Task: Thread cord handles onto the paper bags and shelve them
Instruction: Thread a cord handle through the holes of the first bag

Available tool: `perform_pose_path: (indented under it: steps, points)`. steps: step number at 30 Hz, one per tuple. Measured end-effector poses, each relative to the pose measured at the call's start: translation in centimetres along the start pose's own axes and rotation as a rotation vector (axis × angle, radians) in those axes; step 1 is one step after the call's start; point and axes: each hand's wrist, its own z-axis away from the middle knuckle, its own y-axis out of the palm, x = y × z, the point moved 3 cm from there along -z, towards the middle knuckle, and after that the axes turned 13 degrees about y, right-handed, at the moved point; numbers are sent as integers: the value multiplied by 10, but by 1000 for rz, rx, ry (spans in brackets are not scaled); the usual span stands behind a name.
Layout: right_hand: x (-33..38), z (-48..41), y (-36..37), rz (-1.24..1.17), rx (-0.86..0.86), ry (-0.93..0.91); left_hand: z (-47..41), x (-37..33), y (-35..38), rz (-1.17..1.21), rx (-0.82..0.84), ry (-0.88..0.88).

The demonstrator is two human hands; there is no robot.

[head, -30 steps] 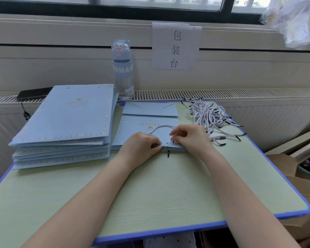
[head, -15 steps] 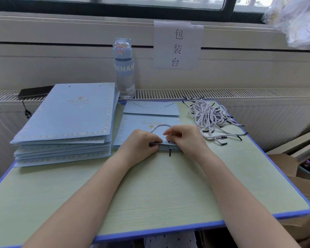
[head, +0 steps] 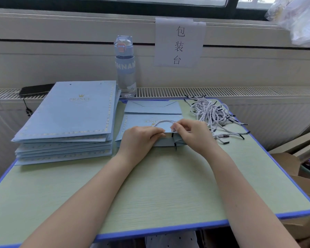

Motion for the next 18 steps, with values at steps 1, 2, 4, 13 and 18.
perform_pose_path:
  steps: [1,2,4,13,18]
  points:
    - [0,1,0,4,10,4,0,0,0,2,0,-7]
    - [0,1,0,9,23,10,0,1,0,2,-1,-10]
    - [0,2,1,25,48,21,1,2,1,3,-1,-15]
    - [4,4,-3,-40,66,53,0,-1,-3,-20,-47,-23]
    - [9,5,-9,-24,-212,-183,-3,1,-5,25,-74,-110]
